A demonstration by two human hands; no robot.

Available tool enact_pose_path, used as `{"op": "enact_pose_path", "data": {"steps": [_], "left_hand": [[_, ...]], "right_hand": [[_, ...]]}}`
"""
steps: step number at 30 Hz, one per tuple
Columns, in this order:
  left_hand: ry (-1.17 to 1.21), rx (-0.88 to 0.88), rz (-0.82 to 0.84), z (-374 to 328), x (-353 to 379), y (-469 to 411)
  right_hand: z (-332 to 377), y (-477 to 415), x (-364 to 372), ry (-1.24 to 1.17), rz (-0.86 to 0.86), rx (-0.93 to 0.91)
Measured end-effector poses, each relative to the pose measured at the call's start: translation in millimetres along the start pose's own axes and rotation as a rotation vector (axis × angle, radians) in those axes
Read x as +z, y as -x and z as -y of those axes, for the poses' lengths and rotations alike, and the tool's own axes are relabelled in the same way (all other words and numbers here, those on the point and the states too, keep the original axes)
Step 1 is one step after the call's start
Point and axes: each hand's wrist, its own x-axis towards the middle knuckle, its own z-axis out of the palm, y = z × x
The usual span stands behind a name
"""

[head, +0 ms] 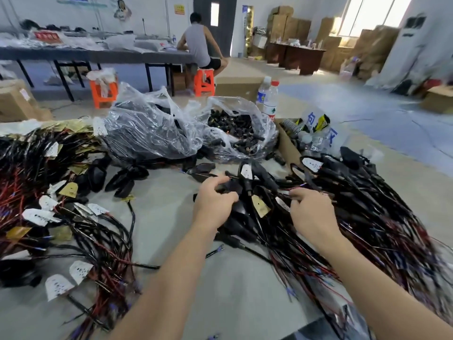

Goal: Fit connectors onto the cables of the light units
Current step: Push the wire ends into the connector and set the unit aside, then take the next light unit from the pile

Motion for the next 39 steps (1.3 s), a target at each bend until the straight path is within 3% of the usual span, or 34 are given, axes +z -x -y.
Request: {"op": "enact_pose_path", "data": {"steps": [3,5,10,11,14,16,18,22,29,34,39], "left_hand": [[-0.460,0.017,-0.071,21,6,1],[-0.564,0.043,-0.039,31,10,3],[-0.466,0.130,0.253,30,33,13],[-0.452,0.145,0.249,33,35,15],[-0.298,0.164,-0.064,37,18,15],[-0.396,0.213,-0.261,45,3,9],[-0.454,0.159,-0.219,48,-1,6],[-0.366,0.120,0.011,48,29,17],[-0.190,-0.014,-0.241,50,-9,-5],[-0.139,-0.033,-0.262,60,-38,-29],[-0.100,-0.062,-0.271,62,-51,-42]], "right_hand": [[-7,7,19,-0.042,0.040,-0.068],[-5,5,27,-0.083,0.051,-0.085],[22,-6,34,-0.066,-0.007,-0.178],[30,-11,34,-0.078,-0.013,-0.202],[47,-22,36,-0.018,0.050,-0.357],[52,-25,43,0.144,0.182,-0.505],[53,-28,51,0.225,0.248,-0.568],[64,-53,51,-0.023,0.056,-0.447],[106,-128,59,0.148,0.315,-0.415],[144,-140,87,0.480,0.552,-0.505],[169,-124,129,0.577,0.640,-0.622]]}}
